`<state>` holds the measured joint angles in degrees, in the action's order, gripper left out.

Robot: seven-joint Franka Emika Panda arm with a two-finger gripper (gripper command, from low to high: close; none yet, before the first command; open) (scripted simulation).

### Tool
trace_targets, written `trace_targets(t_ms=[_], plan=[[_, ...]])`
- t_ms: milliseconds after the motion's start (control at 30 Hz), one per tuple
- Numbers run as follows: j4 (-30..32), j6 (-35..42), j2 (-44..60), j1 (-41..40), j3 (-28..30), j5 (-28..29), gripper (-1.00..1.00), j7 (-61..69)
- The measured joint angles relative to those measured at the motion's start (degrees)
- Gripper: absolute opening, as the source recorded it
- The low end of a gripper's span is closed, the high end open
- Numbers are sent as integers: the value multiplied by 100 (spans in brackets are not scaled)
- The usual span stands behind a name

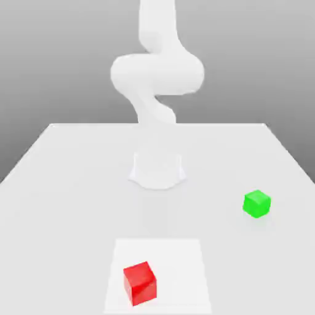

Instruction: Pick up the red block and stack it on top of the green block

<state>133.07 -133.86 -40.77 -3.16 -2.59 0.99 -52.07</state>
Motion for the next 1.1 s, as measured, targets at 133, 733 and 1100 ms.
trace_targets(t_ms=[133,733,1100], plan=[[212,-341,841,-460,-377,213,0,-1065],[1136,-1845,4428,-1445,-969,736,0,-5388],[1139,-3046,6095,-1066,-512,876,-100,-6230]])
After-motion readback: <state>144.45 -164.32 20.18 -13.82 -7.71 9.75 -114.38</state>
